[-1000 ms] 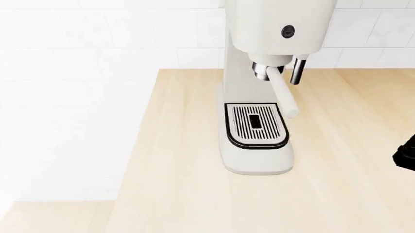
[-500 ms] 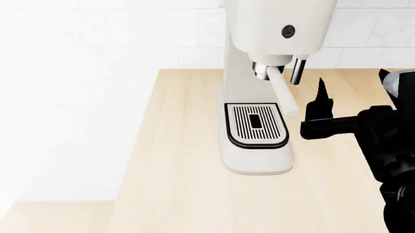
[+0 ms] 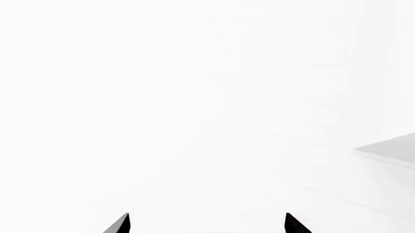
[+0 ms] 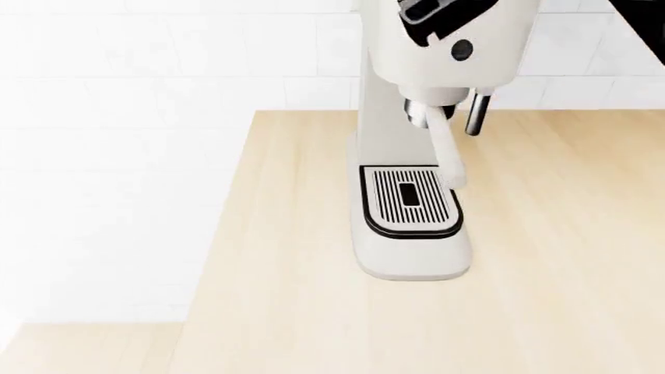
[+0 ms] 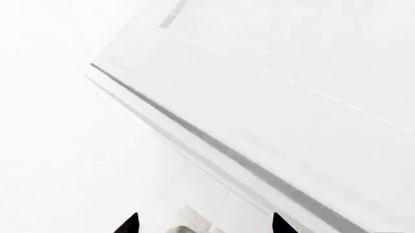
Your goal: Pick and place the shaker into the drawer. Then close the cabinet.
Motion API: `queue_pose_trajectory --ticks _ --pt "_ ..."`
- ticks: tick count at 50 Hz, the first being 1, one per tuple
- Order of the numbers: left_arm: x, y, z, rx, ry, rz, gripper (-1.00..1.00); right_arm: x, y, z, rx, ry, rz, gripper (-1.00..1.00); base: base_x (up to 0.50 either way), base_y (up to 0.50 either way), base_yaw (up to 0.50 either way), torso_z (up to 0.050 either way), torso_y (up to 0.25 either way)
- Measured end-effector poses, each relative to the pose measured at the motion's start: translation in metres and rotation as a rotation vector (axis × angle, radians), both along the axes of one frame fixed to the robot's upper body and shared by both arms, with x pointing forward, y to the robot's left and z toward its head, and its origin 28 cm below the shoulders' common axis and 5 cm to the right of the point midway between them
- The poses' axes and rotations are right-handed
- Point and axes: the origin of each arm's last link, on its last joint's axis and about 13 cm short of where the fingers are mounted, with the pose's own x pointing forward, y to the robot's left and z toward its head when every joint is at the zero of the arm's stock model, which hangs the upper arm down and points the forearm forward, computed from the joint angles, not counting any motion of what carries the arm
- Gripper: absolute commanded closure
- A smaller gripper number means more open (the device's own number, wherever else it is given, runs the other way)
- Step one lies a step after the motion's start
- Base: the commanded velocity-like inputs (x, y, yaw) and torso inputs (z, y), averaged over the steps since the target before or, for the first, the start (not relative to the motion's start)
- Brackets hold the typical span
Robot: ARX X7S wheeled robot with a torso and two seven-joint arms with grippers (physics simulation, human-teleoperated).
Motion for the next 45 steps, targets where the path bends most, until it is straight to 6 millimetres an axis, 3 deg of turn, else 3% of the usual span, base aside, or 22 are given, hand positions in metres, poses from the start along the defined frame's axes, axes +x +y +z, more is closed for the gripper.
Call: queue_pose_trajectory --ticks 7,12,20,24,27,45 --pt "0.000 0.000 0.000 -0.001 0.007 0.007 -1.00 -0.015 0.005 0.049 -0.027 -0.182 0.014 -1.00 0.00 0.00 0.00 0.000 0.000" --pt "0.001 -0.002 0.000 0.000 0.012 0.003 -1.00 -0.013 0.004 0.085 0.008 -0.301 -0.019 -1.00 0.00 0.00 0.00 0.000 0.000" --pt "0.001 -0.004 0.001 0.005 0.019 -0.003 -1.00 0.028 -0.004 0.157 0.121 -0.398 -0.065 -1.00 0.00 0.00 0.00 0.000 0.000" --pt "0.001 -0.004 0.001 0.010 0.027 0.002 -1.00 0.052 -0.028 0.193 0.235 -0.475 -0.169 -1.00 0.00 0.00 0.00 0.000 0.000" --pt "0.001 -0.004 0.001 0.015 0.035 0.007 -1.00 0.070 -0.043 0.200 0.254 -0.461 -0.276 -1.00 0.00 0.00 0.00 0.000 0.000" --pt "0.010 -0.012 0.001 0.068 0.144 0.115 -1.00 0.112 -0.050 0.190 0.105 -0.324 -0.541 -1.00 0.00 0.00 0.00 0.000 0.000"
